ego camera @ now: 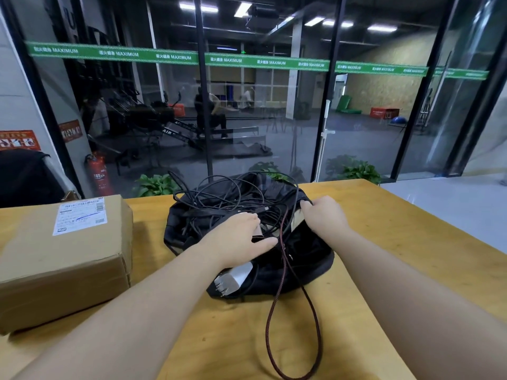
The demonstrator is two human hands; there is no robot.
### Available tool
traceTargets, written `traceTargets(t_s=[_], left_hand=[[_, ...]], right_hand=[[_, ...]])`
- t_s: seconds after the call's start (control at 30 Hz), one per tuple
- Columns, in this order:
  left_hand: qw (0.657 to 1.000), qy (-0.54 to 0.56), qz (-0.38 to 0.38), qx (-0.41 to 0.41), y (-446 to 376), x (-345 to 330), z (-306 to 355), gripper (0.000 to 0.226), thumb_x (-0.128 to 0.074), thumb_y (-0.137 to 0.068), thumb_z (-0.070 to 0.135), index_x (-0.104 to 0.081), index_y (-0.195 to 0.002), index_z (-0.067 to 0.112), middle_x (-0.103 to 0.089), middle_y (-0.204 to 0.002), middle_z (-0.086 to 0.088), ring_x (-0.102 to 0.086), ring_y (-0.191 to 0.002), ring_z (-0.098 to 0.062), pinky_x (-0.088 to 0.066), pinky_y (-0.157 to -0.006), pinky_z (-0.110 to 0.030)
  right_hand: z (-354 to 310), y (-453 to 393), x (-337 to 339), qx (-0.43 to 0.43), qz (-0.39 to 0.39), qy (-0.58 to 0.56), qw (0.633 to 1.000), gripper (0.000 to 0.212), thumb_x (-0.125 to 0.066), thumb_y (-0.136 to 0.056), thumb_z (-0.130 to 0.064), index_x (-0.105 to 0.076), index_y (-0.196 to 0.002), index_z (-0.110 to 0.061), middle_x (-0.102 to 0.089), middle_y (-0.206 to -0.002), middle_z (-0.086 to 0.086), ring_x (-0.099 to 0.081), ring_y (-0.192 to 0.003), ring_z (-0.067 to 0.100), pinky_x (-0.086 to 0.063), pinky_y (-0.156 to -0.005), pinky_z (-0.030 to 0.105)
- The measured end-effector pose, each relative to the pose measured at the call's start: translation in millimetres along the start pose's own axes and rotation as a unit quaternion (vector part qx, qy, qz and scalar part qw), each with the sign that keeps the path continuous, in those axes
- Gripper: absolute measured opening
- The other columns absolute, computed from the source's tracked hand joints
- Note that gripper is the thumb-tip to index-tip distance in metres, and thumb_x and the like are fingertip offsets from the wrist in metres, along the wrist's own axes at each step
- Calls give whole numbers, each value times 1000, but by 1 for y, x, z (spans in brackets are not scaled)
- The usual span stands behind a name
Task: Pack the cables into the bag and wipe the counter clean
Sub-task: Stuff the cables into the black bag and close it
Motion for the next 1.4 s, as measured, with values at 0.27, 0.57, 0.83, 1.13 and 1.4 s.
traceTargets(t_s=[0.27,0.57,0.83,1.13,1.4], left_hand=[[999,-20,-41,16,13,0,2,64,-32,-93,57,-45,-135,11,-44,-142,-5,-37,-133,-19,-33,-110,-36],[996,-17,-67,54,-1,-8,0,69,-23,-99,50,-22,-148,2,-18,-157,-14,-9,-147,-24,-10,-119,-34],[996,-69,51,30,8,0,2,49,-38,-96,45,-42,-134,13,-37,-140,-3,-38,-131,-24,-41,-100,-41],[845,-320,132,-406,56,-6,61,62,-70,-68,53,-57,-125,32,-60,-123,10,-54,-102,-15,-41,-76,-28],[848,-312,157,-400,40,-21,67,30,-71,-74,33,-73,-100,21,-65,-74,7,-60,-68,-16,-42,-49,-23]], right_hand=[[-49,19,18,85,70,-143,984,47,-45,-95,-23,-23,-55,-16,-24,-51,0,-24,-48,16,-19,-49,32],[-61,39,36,192,108,-156,963,54,-47,-94,-32,-38,-47,-8,-37,-41,-2,-36,-47,16,-30,-54,31],[-41,22,29,101,-2,-124,987,50,-48,-97,-35,-27,-55,-16,-30,-49,-1,-38,-47,18,-42,-48,24],[-26,17,18,45,-62,-229,970,27,-47,-97,-30,-56,-84,-9,-46,-80,9,-51,-70,17,-55,-51,23],[-22,21,23,41,-70,-226,971,25,-48,-97,-30,-52,-84,-10,-37,-77,8,-44,-69,15,-54,-47,17]])
Point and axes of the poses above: each hand's wrist, its own y-axis away from the middle knuckle, its own x-axis out of the back of the hand, z = x × y, the point moved 5 cm from there along -y, towards the middle knuckle
